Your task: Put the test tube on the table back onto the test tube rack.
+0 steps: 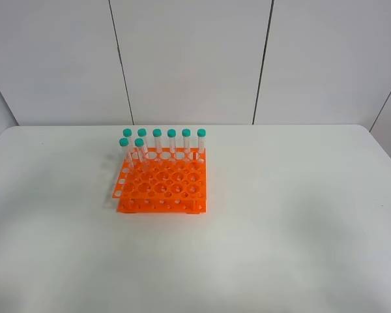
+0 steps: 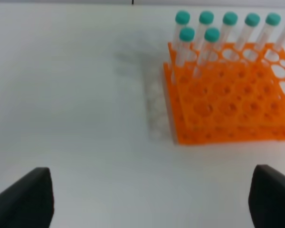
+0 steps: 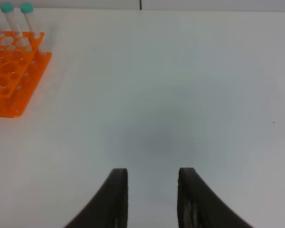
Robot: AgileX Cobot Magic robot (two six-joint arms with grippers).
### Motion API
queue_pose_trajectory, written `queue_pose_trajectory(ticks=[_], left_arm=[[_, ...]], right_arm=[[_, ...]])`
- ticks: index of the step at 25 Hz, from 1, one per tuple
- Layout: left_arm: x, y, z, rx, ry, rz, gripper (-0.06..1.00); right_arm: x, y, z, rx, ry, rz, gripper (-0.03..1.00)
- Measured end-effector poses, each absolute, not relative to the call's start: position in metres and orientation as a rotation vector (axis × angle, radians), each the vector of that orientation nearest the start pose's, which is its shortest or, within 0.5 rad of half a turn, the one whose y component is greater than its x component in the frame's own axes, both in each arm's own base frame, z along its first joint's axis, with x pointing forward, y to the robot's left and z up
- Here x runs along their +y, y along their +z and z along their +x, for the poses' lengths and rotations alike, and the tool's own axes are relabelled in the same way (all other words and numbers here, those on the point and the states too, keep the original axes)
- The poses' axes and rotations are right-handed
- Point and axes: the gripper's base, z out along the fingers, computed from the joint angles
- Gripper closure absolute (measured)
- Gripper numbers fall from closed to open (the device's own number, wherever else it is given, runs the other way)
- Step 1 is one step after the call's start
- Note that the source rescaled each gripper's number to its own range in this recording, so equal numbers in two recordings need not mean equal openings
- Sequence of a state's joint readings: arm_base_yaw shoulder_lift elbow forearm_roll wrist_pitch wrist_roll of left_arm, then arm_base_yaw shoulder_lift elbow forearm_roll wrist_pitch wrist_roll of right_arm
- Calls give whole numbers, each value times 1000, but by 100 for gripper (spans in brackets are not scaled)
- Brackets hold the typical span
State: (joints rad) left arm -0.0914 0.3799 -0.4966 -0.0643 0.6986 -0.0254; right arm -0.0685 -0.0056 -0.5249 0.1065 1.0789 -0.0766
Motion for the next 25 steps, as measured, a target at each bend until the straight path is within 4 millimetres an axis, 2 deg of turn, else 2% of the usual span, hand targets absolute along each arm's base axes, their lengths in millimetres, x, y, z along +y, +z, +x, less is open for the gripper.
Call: queue_pose_trajectory(ticks=[3,7,14,19,25], left_arm=[[-9,291,57,2103,-149,44,-5],[-9,298,42,2117,-151,51,-5],[-8,301,33,2205,-155,46,-5],[-8,291,25,2326,-150,50,-5],[-6,291,7,2230,-160,43,-5]], right_arm=[[9,283,-9,2028,35,-16,68],[9,283,-9,2028,35,-16,68],[9,283,-9,2028,35,-16,68],[9,283,-9,2028,35,-16,68],[9,283,-9,2028,35,-16,68]])
